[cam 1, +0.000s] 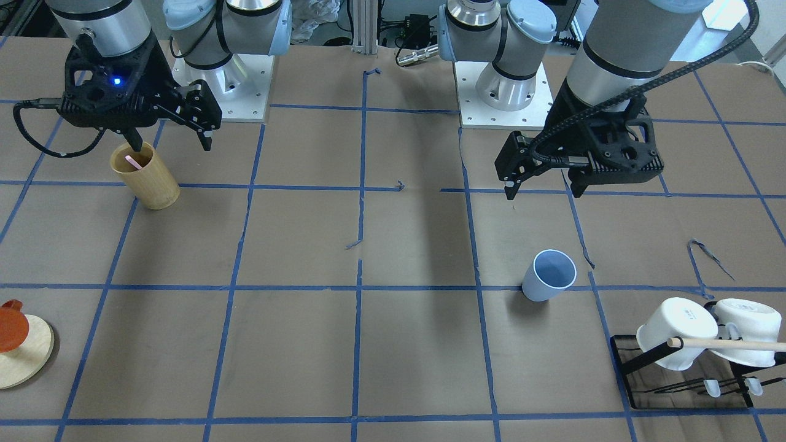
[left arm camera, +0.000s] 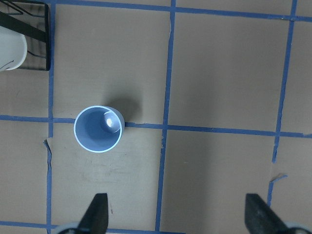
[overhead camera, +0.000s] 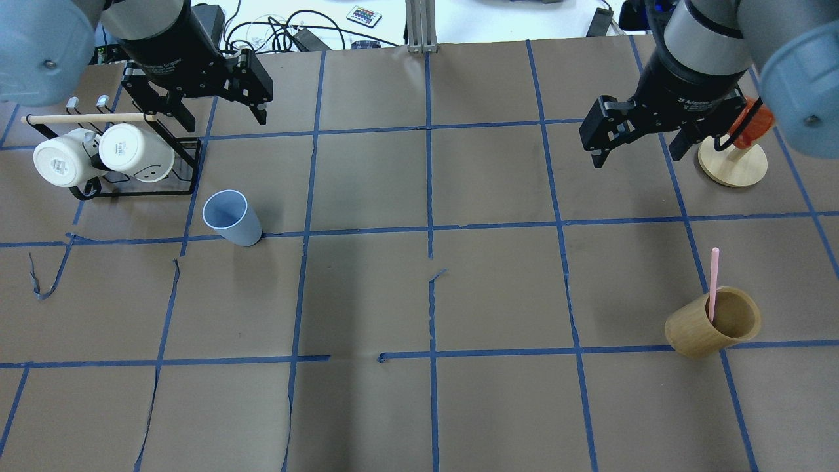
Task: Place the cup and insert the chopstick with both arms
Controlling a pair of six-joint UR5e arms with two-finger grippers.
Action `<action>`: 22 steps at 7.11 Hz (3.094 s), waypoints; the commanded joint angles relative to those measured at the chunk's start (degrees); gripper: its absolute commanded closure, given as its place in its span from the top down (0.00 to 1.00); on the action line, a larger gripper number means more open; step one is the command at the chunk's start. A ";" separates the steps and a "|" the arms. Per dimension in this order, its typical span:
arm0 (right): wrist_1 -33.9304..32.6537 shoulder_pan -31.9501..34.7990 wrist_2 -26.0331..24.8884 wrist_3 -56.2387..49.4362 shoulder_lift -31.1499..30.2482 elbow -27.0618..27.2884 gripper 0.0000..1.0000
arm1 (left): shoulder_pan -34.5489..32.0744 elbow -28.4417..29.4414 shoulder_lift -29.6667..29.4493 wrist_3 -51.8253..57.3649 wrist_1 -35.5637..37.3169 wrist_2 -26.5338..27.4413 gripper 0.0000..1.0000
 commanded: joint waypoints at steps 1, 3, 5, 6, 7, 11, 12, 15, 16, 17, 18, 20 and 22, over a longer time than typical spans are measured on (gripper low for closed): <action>0.00 0.01 -0.01 0.16 0.00 0.00 1.00 | -0.20 0.07 -0.30 -0.04 0.80 -0.14 1.00; 0.00 -0.08 -0.01 0.16 0.00 0.00 1.00 | -0.47 -0.20 -0.03 -0.04 0.80 -0.14 1.00; 0.00 -0.08 -0.01 0.08 0.00 0.00 1.00 | -0.64 -0.28 -0.47 -0.04 0.80 -0.14 1.00; 0.00 0.01 -0.01 0.16 0.00 0.00 1.00 | -0.47 -0.37 -0.21 0.22 0.80 -0.05 1.00; 0.00 -0.08 -0.01 0.08 0.00 0.00 1.00 | -0.56 -0.46 -0.12 0.31 0.80 -0.05 1.00; 0.00 0.01 -0.10 -0.01 0.00 0.00 1.00 | -0.56 -0.46 -0.03 0.32 0.71 0.12 1.00; 0.00 -0.08 -0.10 -0.01 0.00 0.00 1.00 | -0.56 -0.46 -0.03 0.32 0.80 0.04 1.00; 0.09 -0.08 -0.10 0.08 0.00 0.00 1.00 | -0.56 -0.37 -0.30 0.66 0.89 0.21 1.00; 0.00 0.01 -0.10 0.16 0.00 0.00 1.00 | -0.56 -0.55 -0.21 0.75 0.89 0.21 1.00; 0.00 -0.08 -0.10 0.08 0.00 0.00 1.00 | -0.56 -0.55 -0.30 0.84 0.98 0.38 1.00; 0.00 0.01 -0.10 0.16 0.00 0.00 1.00 | -0.30 -0.63 -0.47 3.97 0.89 0.73 1.00; 0.17 0.01 -0.10 -0.01 0.00 0.09 1.00 | 6.68 -6.05 0.22 10.06 3.59 0.65 1.00; 0.00 0.01 -0.01 0.16 0.09 0.09 1.00 | 13.23 -16.13 -2.48 19.43 18.46 0.21 1.00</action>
